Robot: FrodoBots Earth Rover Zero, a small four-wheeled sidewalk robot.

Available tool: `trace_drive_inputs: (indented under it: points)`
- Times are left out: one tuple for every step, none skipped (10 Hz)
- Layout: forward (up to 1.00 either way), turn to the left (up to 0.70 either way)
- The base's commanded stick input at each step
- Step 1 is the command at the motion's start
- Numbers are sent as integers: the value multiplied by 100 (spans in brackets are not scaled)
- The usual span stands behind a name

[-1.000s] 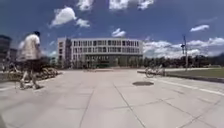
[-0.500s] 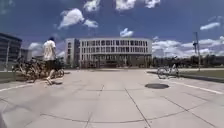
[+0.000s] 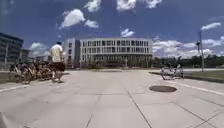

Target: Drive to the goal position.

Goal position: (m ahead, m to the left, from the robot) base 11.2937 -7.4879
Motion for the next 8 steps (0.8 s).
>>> trace_drive_inputs:
  points:
    - [70,11]
    - [70,9]
    - [70,2]
    - [70,5]
    - [70,7]
    - [70,4]
    - [70,1]
    - [70,0]
